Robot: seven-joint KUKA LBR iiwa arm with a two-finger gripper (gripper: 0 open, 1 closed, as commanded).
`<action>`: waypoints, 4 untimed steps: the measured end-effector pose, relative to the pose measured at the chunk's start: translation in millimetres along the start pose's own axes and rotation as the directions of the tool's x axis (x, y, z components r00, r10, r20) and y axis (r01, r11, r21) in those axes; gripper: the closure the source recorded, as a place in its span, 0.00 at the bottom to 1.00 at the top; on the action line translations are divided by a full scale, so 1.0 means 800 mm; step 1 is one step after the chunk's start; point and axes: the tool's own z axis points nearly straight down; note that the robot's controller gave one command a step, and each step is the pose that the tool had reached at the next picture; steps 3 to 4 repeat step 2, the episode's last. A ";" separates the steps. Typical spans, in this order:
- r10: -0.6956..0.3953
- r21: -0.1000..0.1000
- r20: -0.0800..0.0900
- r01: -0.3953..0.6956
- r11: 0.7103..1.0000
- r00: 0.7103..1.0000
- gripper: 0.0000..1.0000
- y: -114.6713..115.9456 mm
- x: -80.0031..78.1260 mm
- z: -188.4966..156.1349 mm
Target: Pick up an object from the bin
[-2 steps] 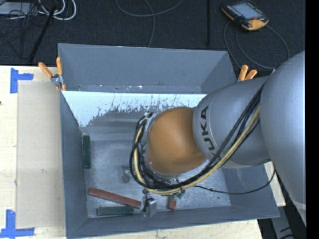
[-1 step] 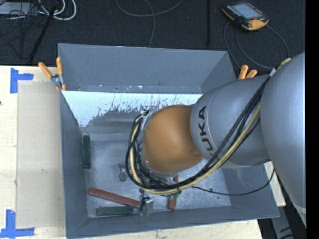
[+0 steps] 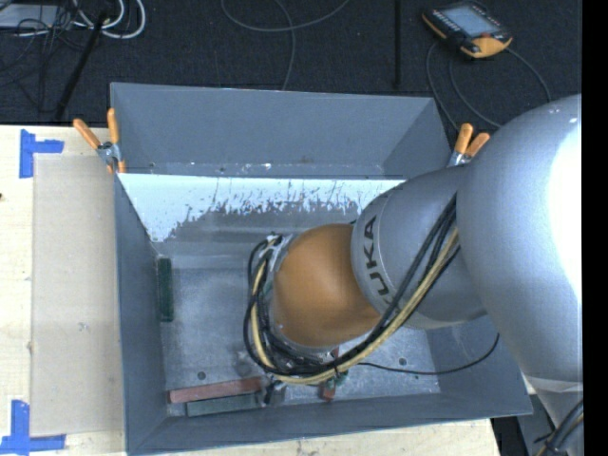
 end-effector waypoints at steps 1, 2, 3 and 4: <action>0.001 0.000 0.000 -0.001 1.000 1.000 1.00 0.000 0.000 0.000; -0.037 0.000 -0.003 0.037 0.999 0.999 1.00 -0.035 0.015 -0.197; -0.037 0.000 -0.003 0.037 0.999 0.999 1.00 -0.035 0.015 -0.197; -0.037 0.000 -0.003 0.037 0.999 0.999 1.00 -0.035 0.015 -0.197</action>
Offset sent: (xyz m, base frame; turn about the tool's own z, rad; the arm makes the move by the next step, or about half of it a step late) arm 0.0019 -0.0304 0.1580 -0.0400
